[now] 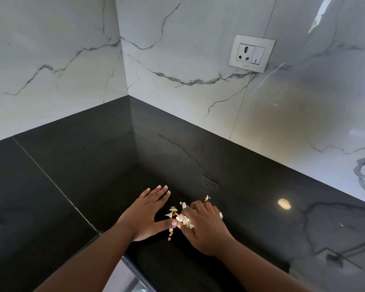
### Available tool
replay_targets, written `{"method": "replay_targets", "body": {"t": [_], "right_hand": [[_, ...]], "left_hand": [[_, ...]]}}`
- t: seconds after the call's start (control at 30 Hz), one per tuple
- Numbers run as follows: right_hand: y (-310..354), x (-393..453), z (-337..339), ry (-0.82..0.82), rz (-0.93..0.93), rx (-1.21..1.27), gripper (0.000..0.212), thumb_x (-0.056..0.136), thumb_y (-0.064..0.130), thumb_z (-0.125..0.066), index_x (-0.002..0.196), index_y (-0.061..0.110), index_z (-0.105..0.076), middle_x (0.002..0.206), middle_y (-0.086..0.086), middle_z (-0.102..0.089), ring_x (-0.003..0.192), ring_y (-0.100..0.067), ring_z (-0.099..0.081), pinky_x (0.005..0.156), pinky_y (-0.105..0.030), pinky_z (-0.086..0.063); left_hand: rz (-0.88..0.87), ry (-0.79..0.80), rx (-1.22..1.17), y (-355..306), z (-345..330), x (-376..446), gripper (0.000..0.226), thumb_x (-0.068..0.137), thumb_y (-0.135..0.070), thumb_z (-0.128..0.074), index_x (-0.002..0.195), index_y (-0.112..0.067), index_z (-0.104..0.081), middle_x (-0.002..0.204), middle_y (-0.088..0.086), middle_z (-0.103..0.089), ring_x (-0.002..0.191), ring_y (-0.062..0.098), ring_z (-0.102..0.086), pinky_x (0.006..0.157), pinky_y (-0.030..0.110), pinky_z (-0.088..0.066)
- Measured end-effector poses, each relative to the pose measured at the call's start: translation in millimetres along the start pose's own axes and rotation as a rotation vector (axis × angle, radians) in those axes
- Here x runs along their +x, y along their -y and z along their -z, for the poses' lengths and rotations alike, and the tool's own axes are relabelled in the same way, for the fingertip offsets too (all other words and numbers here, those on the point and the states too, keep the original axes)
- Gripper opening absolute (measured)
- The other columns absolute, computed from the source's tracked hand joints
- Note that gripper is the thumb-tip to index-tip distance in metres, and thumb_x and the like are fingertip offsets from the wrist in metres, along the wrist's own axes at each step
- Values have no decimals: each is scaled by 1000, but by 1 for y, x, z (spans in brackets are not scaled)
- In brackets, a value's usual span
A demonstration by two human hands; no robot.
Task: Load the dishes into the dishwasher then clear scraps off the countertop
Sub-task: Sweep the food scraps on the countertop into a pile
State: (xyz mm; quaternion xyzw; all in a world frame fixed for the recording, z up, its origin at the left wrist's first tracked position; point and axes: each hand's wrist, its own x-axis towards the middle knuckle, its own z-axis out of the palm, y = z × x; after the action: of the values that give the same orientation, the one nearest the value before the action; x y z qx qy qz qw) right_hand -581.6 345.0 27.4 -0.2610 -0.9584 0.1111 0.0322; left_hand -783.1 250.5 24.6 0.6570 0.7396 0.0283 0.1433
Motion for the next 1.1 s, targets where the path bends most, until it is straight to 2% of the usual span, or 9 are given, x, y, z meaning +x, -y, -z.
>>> {"method": "replay_targets", "body": {"t": [0.2,0.3,0.43,0.57,0.7,0.8,0.93,1.03,1.1], "right_hand": [[5,1,3,29,9,-22,47,94,59,-31,121,28,-52,112,4,-52,97,-15,-48,88,-32,-40],[8,4,3,-14,-20,-19,47,93,57,-32,114,23,-56,102,1,-56,90,-19,-54,81,-32,-40],[15,9,4,-19,-119,-20,58,89,60,-22,110,18,-56,100,-2,-58,92,-23,-58,77,-34,-44],[24,8,6,-54,-236,-27,41,99,53,-33,110,19,-53,104,0,-59,93,-23,-61,74,-35,-47],[36,4,11,-140,-362,67,37,99,52,-35,94,19,-50,91,1,-58,83,-23,-61,69,-35,-45],[42,1,16,-236,-460,185,39,98,53,-36,83,19,-47,80,3,-57,76,-21,-58,68,-36,-45],[47,-2,24,-344,-575,381,38,98,52,-40,84,19,-55,73,2,-64,70,-15,-61,69,-36,-50],[51,-5,30,-382,-597,464,35,97,51,-42,85,22,-59,76,4,-68,71,-12,-65,70,-35,-53],[57,-6,37,-441,-612,511,33,98,46,-44,80,21,-59,72,5,-67,69,-11,-64,65,-31,-50]], "left_hand": [[-9,3,23,-1,1,-1,112,64,-93,0,153,-25,5,159,-10,16,142,3,23,121,33,8],[-18,-27,-15,-1,1,-2,115,63,-95,3,154,-23,3,159,-11,14,142,2,22,121,33,7],[-45,-51,-38,3,-3,-2,113,66,-93,1,154,-21,0,161,-7,10,143,3,20,120,32,9],[-90,-80,-96,6,-5,-5,111,68,-90,-1,154,-20,-4,162,-7,3,144,3,15,119,30,9],[-124,-136,-171,8,-7,-17,109,69,-89,-2,154,-20,-6,162,-6,-1,143,1,11,117,24,7],[-103,-176,-304,10,-9,-26,107,71,-88,-6,154,-22,-9,162,-6,-3,141,-2,9,114,21,5],[-63,-236,-509,13,-15,-41,109,67,-93,-6,153,-26,-17,160,-10,-10,140,-3,-1,115,22,-7],[-2,-294,-823,12,-12,-56,108,65,-94,-16,149,-26,-29,154,-12,-29,136,-5,-19,106,12,-19],[57,-338,-1060,12,-6,-65,108,66,-94,-19,145,-23,-38,141,-14,-42,132,-1,-33,99,8,-24]]}}
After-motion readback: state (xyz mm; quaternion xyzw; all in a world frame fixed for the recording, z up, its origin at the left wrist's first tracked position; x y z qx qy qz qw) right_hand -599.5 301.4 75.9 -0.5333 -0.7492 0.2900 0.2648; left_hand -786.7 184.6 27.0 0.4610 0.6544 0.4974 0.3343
